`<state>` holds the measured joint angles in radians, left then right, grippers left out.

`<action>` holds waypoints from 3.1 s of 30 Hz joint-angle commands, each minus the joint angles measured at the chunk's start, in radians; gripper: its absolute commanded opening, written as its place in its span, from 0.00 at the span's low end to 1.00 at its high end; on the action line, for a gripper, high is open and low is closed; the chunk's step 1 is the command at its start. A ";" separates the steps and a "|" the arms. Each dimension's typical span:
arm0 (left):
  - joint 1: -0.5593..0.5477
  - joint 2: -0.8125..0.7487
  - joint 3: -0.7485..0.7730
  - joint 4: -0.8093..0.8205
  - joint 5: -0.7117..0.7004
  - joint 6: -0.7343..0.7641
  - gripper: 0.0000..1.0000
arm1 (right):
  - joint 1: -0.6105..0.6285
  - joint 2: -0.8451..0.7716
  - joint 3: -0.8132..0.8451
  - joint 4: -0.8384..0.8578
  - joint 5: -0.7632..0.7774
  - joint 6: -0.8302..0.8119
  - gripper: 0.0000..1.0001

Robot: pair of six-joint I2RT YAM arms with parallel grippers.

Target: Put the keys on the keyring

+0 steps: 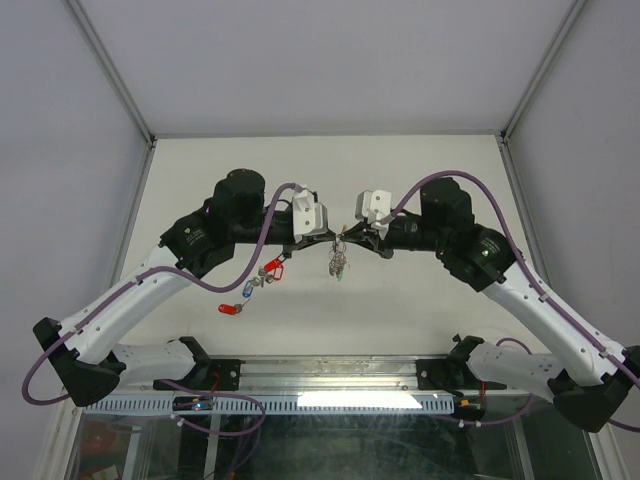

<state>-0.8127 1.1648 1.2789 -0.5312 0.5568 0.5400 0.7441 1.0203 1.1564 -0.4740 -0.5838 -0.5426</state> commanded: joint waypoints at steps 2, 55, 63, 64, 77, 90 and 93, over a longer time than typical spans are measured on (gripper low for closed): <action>-0.011 -0.010 0.010 0.025 -0.009 0.012 0.00 | 0.006 -0.045 0.021 0.067 -0.024 0.008 0.00; -0.012 -0.003 -0.031 0.060 -0.029 0.003 0.00 | 0.005 -0.161 -0.249 0.735 0.078 0.518 0.00; -0.011 0.008 -0.039 0.054 -0.065 0.020 0.00 | 0.006 -0.176 -0.239 0.736 0.056 0.521 0.00; -0.011 0.011 -0.038 0.051 -0.066 0.022 0.00 | 0.006 -0.177 -0.237 0.735 0.054 0.522 0.00; -0.012 0.006 -0.036 0.040 -0.093 0.025 0.00 | 0.006 -0.201 -0.269 0.784 0.084 0.539 0.00; -0.011 -0.095 -0.015 0.110 -0.088 -0.029 0.26 | 0.006 -0.214 -0.260 0.633 0.041 0.376 0.00; -0.011 -0.107 -0.011 0.119 -0.072 -0.037 0.26 | 0.006 -0.214 -0.247 0.587 0.021 0.347 0.00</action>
<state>-0.8185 1.0985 1.2503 -0.4549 0.4732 0.5278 0.7441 0.8261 0.8558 0.1081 -0.5259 -0.1257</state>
